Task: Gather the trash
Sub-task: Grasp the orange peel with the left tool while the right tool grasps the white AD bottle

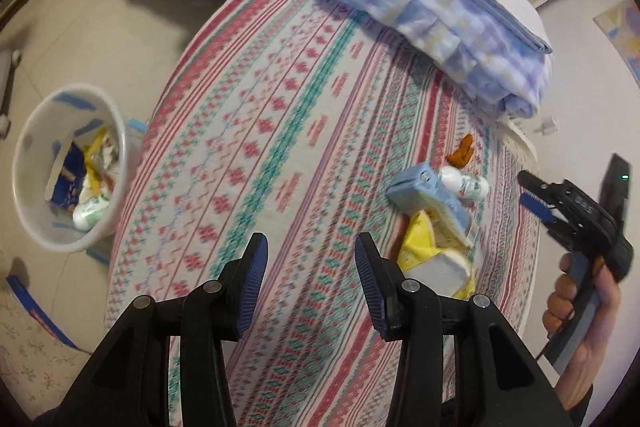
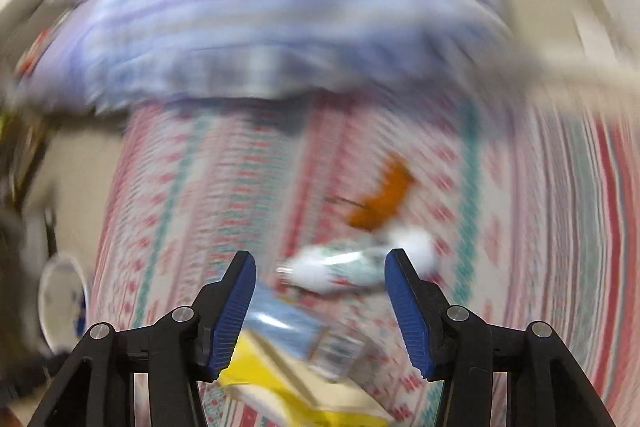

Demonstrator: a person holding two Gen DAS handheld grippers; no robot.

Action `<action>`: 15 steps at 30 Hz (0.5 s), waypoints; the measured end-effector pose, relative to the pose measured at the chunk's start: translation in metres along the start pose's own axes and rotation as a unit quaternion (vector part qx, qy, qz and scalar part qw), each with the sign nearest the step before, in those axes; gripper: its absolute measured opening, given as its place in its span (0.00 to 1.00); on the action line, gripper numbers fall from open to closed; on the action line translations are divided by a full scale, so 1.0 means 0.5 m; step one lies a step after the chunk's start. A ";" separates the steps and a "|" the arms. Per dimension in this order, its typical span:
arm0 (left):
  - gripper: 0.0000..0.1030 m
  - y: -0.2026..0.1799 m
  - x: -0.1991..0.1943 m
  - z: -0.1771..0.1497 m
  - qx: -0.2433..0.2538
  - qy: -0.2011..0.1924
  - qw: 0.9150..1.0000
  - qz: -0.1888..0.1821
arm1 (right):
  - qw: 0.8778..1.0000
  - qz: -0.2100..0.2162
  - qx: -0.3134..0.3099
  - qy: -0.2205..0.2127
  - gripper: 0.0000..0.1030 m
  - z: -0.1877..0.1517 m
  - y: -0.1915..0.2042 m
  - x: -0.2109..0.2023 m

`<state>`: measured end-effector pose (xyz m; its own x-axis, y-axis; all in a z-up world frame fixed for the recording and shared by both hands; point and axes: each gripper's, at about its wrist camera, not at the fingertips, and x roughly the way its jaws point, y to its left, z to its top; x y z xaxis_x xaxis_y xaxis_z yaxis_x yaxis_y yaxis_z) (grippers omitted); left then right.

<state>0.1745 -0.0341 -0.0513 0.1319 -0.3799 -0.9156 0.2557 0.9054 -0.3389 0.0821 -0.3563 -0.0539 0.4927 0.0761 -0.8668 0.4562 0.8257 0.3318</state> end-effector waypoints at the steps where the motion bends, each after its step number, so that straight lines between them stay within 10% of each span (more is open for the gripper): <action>1: 0.47 -0.009 -0.004 0.003 0.001 -0.009 1.000 0.003 | 1.000 0.004 0.028 0.010 0.57 0.008 -0.030 0.011; 7: 0.47 -0.070 -0.022 0.009 0.007 -0.035 0.999 0.025 | 0.983 0.031 0.167 0.065 0.57 0.009 -0.136 0.095; 15: 0.47 -0.157 -0.050 0.026 0.044 -0.064 0.995 0.054 | 0.977 0.052 0.182 0.097 0.58 0.011 -0.105 0.163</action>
<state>0.1637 -0.0981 0.0011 0.2831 -0.3067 -0.9087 0.3152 0.9246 -0.2138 0.1023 -0.3964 -0.1400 0.4165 0.2827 -0.8641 0.6617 0.5576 0.5013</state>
